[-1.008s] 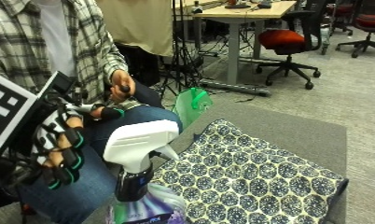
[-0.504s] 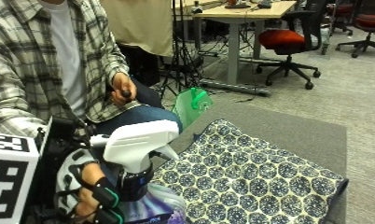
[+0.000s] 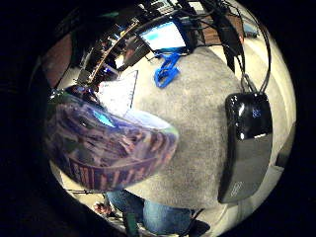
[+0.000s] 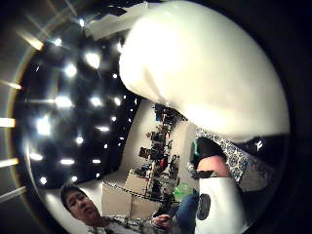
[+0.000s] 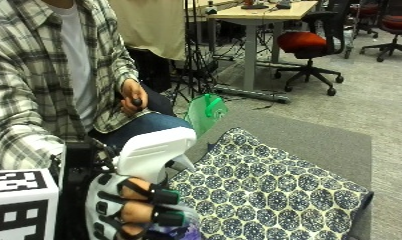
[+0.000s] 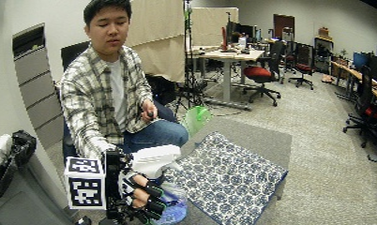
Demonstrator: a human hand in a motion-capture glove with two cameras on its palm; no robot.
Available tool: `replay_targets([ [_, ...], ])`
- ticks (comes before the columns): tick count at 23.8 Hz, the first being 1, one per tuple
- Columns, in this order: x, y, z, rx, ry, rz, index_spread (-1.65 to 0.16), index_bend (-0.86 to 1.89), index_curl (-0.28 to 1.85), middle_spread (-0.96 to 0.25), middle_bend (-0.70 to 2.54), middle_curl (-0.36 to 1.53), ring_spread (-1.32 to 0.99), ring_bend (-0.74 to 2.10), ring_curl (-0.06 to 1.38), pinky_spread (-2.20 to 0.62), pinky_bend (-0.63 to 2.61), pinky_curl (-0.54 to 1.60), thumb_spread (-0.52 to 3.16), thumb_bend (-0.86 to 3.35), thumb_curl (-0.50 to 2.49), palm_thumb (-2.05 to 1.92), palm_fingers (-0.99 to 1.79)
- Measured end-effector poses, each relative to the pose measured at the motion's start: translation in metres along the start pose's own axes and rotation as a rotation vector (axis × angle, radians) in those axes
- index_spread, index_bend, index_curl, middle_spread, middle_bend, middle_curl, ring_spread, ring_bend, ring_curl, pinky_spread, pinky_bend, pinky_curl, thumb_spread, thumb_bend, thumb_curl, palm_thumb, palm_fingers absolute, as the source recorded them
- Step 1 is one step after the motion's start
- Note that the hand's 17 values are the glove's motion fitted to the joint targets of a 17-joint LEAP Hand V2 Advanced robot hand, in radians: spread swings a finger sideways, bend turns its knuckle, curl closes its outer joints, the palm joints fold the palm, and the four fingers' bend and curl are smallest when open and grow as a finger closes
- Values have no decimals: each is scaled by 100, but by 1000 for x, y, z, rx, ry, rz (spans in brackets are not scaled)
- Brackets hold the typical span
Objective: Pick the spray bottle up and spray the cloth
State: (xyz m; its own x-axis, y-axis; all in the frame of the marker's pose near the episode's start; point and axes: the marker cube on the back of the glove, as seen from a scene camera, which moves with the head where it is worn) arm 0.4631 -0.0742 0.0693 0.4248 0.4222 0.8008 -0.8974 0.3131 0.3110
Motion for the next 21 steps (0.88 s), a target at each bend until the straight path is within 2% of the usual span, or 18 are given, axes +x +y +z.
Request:
replay_targets([
  [3,0,-8,2,10,-54,-27,-32,21,30,-10,38,38,-7,44,29,15,30,20,87,2,51,89,80],
  [6,2,-15,5,41,-134,-49,-31,8,26,-11,39,39,-12,51,30,7,40,22,75,3,55,97,106],
  [12,0,-24,11,66,-140,-41,-28,22,34,-15,39,42,-17,57,38,-3,41,27,56,-1,59,103,121],
  [21,-5,-30,15,145,-83,-29,-27,32,42,-18,47,47,-19,58,42,-13,38,30,36,-3,65,103,133],
])
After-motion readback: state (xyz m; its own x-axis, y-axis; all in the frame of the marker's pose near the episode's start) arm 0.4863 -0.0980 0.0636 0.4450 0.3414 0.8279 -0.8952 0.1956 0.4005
